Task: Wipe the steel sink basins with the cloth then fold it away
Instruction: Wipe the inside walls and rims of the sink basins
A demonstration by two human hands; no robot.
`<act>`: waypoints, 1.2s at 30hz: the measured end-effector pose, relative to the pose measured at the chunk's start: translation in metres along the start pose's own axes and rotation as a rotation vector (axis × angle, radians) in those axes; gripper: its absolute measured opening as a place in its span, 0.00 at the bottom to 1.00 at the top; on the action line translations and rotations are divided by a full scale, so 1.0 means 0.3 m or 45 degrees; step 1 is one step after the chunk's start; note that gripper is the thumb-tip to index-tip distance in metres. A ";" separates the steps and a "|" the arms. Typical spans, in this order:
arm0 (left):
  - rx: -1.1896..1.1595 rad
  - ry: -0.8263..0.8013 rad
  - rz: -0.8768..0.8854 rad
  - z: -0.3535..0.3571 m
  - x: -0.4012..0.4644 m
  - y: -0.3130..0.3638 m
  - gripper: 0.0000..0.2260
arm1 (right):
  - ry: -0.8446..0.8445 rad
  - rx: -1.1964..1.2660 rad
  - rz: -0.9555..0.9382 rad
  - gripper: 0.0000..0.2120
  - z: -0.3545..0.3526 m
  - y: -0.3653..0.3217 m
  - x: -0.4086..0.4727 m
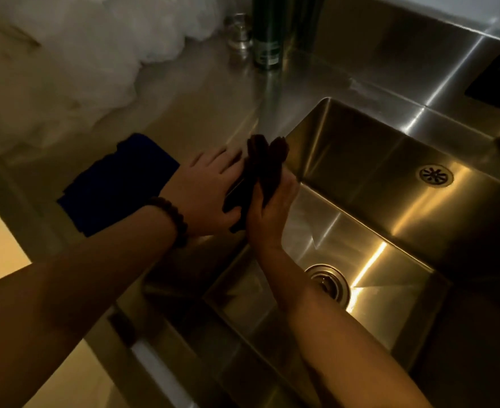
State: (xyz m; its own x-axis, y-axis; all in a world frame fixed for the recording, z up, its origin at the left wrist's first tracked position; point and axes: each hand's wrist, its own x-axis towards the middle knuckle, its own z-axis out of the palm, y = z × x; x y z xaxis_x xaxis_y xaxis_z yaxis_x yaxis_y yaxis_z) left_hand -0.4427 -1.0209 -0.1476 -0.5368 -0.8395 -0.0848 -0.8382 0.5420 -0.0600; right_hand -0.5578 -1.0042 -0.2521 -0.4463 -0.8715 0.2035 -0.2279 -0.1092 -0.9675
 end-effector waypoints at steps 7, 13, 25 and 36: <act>-0.040 -0.030 -0.023 0.022 0.005 -0.009 0.38 | -0.129 0.001 0.053 0.23 0.007 0.161 0.040; -0.039 -0.006 -0.003 0.034 0.010 -0.022 0.38 | 0.156 -0.064 0.464 0.25 0.014 0.300 0.316; -0.034 0.091 0.056 0.042 0.014 -0.029 0.38 | -0.091 -0.072 0.201 0.27 0.029 0.320 -0.010; -0.027 0.015 -0.002 0.025 0.007 -0.020 0.39 | -0.337 -0.184 0.065 0.30 -0.002 0.276 -0.162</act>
State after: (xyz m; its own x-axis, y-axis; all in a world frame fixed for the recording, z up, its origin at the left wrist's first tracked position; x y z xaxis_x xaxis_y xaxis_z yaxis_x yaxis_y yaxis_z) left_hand -0.4379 -1.0255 -0.1548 -0.5362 -0.8409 -0.0728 -0.8410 0.5397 -0.0393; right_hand -0.5555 -0.9706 -0.3421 -0.2238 -0.9704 0.0903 -0.3401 -0.0091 -0.9403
